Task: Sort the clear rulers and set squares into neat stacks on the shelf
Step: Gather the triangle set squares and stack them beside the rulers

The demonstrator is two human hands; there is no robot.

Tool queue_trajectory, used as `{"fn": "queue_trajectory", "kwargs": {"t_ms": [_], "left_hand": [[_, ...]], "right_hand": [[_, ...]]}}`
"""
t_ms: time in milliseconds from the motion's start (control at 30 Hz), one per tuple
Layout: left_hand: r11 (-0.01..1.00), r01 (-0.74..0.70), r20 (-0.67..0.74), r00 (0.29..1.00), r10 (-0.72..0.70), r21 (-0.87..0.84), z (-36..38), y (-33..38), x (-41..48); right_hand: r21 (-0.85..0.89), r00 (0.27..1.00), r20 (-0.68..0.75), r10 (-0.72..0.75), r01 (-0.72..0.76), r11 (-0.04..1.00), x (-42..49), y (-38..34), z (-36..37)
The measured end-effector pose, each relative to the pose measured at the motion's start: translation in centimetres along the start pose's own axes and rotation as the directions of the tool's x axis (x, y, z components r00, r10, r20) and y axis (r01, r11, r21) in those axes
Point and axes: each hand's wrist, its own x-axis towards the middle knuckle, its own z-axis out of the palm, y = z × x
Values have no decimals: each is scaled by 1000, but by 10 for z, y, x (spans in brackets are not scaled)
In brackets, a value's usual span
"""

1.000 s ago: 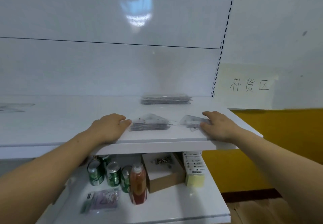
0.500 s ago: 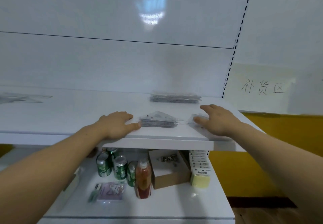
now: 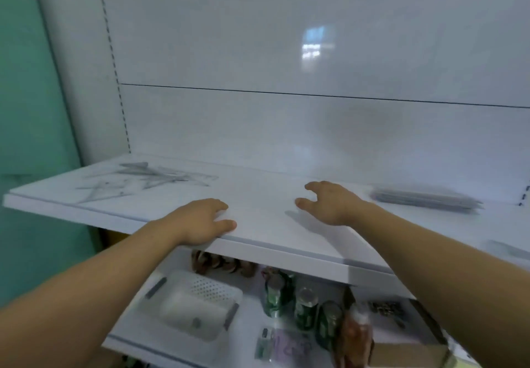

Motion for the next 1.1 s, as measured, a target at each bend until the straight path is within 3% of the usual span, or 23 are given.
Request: {"fn": "queue_trajectory", "kwargs": {"t_ms": [333,567,667,767,867,1000,1100], "left_hand": [[970,241,-93,967,-238,22,-61,-206,-17],[944,330,-118,937,-329,-11,-78,-292,20],[934,357,-115,928,-354,-1,-82,-317,47],[940,340,-116,933,-341,-34,-85,-332,74],[963,266,-121,955,-271,-52,-89,-340,103],[985,174,-6,985,-174,-20,-93,-345,135],[995,102,-13,995,-102,3,-101,-355,147]], "right_hand": [[77,984,58,-168,163,984,117,-204,58],[18,963,96,-252,252,968,197,-269,83],[27,951,178,-254,254,967,235,-281,89],[65,940,219,-260,251,966,267,-289,91],[76,956,173,-239,229,971,293,-297,94],[135,967,154,-201,181,974,306,-306,91],[226,979,158,-131,94,970,303,-312,91]]}}
